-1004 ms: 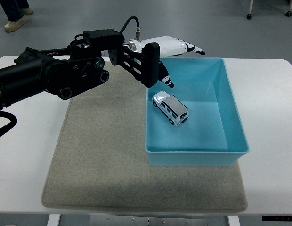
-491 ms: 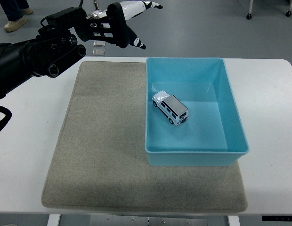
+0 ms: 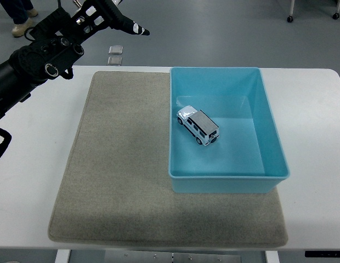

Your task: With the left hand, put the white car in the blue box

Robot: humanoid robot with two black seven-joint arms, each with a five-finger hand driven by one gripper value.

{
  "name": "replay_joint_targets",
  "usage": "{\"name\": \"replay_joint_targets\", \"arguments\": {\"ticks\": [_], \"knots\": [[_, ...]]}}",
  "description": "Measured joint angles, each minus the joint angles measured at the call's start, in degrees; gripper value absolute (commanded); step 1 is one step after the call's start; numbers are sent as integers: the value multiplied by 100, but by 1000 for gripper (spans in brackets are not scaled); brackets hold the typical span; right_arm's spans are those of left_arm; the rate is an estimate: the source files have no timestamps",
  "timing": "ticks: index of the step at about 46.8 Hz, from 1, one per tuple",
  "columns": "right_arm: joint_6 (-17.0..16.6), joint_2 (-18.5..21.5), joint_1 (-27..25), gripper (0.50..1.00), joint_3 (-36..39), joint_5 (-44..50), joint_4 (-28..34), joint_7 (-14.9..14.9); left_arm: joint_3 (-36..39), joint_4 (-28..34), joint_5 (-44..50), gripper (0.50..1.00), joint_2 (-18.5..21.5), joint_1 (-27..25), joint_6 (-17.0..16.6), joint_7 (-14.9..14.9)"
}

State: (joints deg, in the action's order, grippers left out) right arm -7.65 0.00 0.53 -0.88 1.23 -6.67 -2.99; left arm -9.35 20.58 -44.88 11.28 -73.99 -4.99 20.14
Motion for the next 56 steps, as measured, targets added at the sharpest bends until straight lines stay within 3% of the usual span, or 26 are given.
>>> {"name": "replay_joint_targets", "arguments": {"ticks": [14,24,30,38,51,56], "knots": [[0,0,0,936,0,0,0,0,-18,-245,2517,996,-3,40,6,-213],[0,0,0,936,0,0,-1,0,-48,-256,4290,996,-109,131,8,-1033],[0,0,0,936,0,0,-1,0,-50,-264,5264,996,-239,224,88,-1244],[0,0,1,936,0,0,-1,0,-180,-283,5840,996,-329,359,565,-1120],[0,0,0,936,0,0,-1,0,-778,-660,6181,1000,-645,656,1508,-208],[0,0,0,936,0,0,-1,0,-871,-661,6675,1000,-654,708,1702,-101]]}}
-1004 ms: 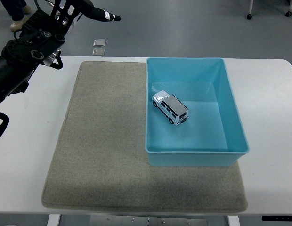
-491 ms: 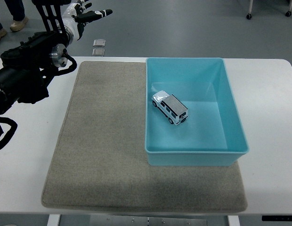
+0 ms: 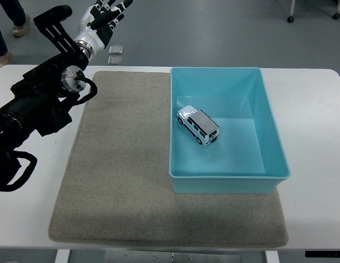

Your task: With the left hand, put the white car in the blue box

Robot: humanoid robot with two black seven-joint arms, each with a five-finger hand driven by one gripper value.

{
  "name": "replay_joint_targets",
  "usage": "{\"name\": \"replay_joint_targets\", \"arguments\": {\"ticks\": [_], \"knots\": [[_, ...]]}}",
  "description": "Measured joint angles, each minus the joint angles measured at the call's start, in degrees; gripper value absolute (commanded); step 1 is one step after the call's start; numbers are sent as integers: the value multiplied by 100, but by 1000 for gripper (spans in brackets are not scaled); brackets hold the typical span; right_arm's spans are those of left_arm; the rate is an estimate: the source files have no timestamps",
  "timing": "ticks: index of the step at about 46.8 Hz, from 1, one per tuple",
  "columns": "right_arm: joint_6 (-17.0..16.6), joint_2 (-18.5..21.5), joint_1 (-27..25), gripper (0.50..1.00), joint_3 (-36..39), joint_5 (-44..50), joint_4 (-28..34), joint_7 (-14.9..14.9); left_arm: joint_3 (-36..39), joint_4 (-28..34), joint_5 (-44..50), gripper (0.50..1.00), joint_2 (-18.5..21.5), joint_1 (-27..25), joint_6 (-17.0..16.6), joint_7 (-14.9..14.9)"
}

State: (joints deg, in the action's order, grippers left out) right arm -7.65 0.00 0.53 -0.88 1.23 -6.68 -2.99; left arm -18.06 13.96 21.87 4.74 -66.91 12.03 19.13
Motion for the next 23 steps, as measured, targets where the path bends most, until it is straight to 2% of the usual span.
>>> {"name": "replay_joint_targets", "arguments": {"ticks": [6,23], "knots": [[0,0,0,936,0,0,0,0,-8,5,333,1000,0,11,7,3],[0,0,0,936,0,0,0,0,-28,33,355,1000,4,90,-16,6]]}}
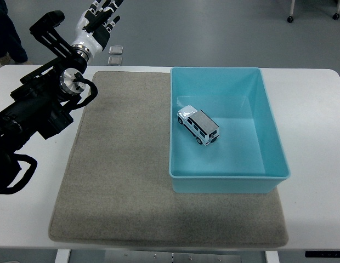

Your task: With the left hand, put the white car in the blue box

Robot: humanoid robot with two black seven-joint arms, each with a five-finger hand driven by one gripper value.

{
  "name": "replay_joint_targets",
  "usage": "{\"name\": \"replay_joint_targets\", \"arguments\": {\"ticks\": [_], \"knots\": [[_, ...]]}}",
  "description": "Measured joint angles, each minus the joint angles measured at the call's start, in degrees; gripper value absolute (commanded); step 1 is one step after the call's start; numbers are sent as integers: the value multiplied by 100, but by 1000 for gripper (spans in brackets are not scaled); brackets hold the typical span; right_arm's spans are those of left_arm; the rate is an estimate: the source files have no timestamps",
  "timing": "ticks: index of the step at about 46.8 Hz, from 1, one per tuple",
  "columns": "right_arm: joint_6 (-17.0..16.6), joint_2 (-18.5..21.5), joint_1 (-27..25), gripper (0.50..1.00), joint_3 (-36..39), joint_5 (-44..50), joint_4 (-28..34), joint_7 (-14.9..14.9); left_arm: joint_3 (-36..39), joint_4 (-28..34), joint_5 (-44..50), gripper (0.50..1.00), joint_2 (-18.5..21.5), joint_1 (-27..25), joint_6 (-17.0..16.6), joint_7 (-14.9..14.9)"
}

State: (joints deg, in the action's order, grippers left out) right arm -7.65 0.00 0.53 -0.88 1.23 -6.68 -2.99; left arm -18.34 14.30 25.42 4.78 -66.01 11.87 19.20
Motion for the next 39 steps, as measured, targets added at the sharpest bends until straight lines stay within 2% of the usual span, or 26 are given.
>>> {"name": "replay_joint_targets", "arguments": {"ticks": [39], "knots": [[-51,0,2,936,24,-7,-55,0,6,14,-61,1000,68,124,35,2]]}}
